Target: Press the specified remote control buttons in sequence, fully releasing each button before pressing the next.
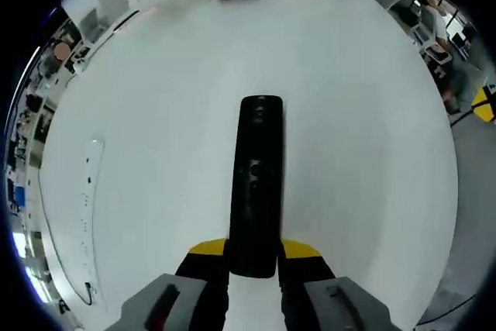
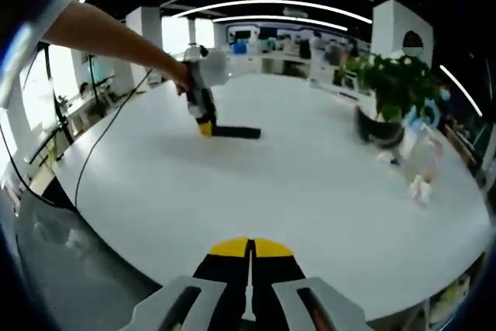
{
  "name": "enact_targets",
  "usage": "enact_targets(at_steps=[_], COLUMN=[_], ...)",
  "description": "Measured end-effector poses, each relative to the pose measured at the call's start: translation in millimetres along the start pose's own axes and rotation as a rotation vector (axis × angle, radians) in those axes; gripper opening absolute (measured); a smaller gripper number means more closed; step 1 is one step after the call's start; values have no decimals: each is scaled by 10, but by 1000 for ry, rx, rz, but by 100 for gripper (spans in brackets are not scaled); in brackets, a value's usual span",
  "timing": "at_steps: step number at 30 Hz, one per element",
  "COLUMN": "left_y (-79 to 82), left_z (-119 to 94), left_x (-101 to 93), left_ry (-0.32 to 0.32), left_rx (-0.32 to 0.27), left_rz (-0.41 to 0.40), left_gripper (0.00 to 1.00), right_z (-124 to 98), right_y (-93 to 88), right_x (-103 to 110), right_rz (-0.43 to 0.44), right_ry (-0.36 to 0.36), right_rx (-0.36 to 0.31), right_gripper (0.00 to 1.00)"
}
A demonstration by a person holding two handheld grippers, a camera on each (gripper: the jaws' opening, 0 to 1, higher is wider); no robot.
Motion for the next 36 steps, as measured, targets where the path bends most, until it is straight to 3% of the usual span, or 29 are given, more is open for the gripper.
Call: enact_targets(at_steps=[8,18,36], left_y=[5,0,7], left_z=[1,-10,3], left_x=[-145,-273,-497], left_ry=[-7,0,-1], left_rx=[51,86,150], left_rz=[52,34,79], left_gripper=[23,23,23], right_z=[-10,-10,-14], right_y=[-1,4,10], right_x=[-11,-24,-36], right_rz=[11,31,62], right_ry=[-2,0,17], right_rx=[-7,-11,-19], right_gripper=[0,0,0])
Point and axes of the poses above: the point that each gripper's makers call its tool centre point, and the gripper's own axes: z roughly forward along the fingers, x roughly to its left, y roughly out of its top, the point moved 8 cm from there along -z, roughly backward along the fingers, and after that the axes turned 6 degrees about x, right-handed, at the moved point
